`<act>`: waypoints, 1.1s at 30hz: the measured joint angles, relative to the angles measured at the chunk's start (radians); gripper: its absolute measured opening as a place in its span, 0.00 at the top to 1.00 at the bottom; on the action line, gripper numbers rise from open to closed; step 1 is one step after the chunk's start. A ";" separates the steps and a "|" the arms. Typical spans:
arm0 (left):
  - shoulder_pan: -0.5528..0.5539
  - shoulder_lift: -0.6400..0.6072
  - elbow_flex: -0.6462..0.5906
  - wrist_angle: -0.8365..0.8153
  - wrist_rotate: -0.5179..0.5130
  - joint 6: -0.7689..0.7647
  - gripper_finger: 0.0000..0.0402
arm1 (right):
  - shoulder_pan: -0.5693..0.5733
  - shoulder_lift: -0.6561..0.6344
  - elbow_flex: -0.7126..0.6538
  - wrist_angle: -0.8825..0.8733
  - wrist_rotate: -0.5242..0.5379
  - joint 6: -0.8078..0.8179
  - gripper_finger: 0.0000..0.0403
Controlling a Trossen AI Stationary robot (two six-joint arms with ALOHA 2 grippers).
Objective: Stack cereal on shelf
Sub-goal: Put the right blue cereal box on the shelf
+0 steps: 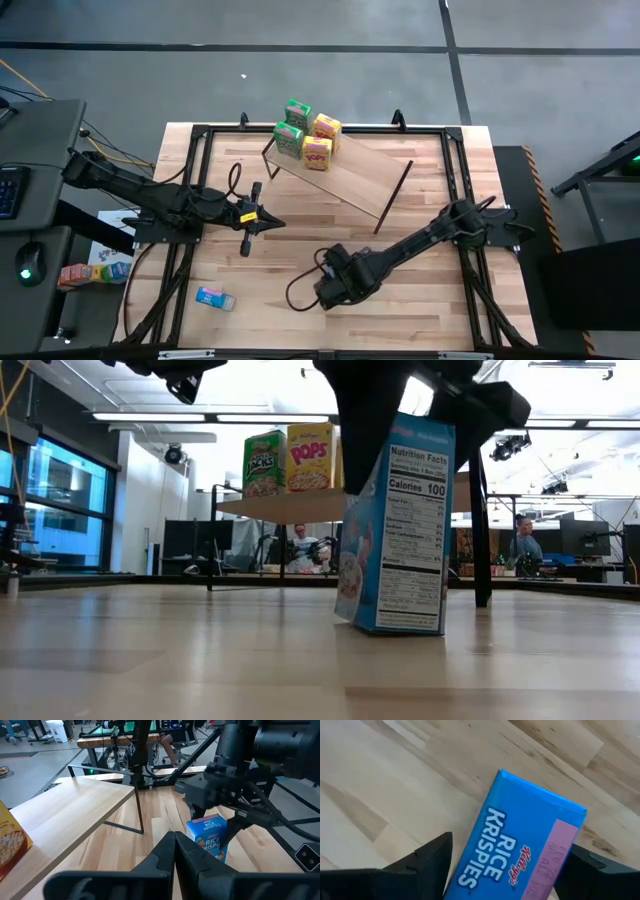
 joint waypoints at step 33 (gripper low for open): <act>0.000 0.000 0.000 0.002 0.000 -0.001 1.00 | -0.008 -0.115 0.000 0.029 -0.085 -0.305 0.70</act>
